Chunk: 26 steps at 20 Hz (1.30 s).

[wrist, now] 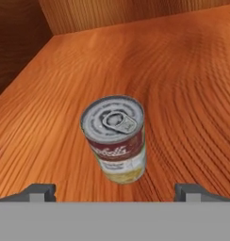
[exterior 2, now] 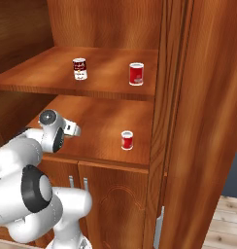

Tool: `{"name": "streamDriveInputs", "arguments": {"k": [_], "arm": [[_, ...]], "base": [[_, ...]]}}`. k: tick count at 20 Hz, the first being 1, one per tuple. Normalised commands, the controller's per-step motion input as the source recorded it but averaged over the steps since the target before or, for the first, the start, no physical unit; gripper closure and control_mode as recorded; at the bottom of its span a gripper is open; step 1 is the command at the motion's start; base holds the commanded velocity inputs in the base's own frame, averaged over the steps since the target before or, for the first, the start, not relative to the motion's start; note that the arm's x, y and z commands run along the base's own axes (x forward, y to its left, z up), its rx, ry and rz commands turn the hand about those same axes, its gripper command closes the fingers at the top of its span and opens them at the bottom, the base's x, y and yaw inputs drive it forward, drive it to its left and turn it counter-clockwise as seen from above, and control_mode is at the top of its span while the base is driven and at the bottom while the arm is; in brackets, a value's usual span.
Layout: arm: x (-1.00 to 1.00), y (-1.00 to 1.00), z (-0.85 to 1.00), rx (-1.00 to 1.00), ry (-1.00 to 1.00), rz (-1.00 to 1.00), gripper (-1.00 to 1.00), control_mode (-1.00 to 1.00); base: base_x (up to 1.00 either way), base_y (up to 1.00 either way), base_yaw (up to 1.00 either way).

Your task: Stack two cans on top of the other two cans in the cabinet.

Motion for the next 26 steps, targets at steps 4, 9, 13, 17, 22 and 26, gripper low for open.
{"name": "streamDriveInputs", "arguments": {"k": [4,9,13,17,22,26], "arm": [[0.14,0.0,-0.06,-0.01,0.0,0.0,-1.0,-1.0],[0.17,0.0,-0.05,0.0,0.0,0.0,-1.0,-1.0],[0.17,0.0,-0.04,0.0,0.0,0.0,-1.0,-1.0],[0.14,0.0,-0.07,-0.01,-0.01,0.0,-1.0,-1.0],[0.12,0.0,-0.09,-0.02,-0.01,0.0,-1.0,-1.0],[0.11,0.0,-0.1,-0.01,0.0,0.0,-1.0,-1.0]], "base": [[0.0,0.0,0.0],[0.0,0.0,0.0],[0.0,0.0,0.0],[0.0,0.0,0.0],[0.0,0.0,0.0],[0.0,0.0,0.0]]}}
